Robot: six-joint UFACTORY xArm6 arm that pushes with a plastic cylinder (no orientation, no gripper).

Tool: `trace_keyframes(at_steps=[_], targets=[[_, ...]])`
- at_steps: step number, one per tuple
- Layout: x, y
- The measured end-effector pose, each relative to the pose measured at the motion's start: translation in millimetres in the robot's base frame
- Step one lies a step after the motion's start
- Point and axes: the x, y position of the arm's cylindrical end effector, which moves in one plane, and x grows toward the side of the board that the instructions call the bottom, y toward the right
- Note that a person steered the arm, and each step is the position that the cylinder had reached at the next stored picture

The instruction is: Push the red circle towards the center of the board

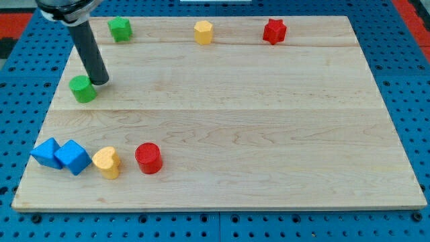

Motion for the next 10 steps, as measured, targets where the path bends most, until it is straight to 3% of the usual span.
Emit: trace_keyframes(at_steps=[2,5,7,9,10], targets=[[6,107],[37,120],[151,186],[224,151],[196,88]])
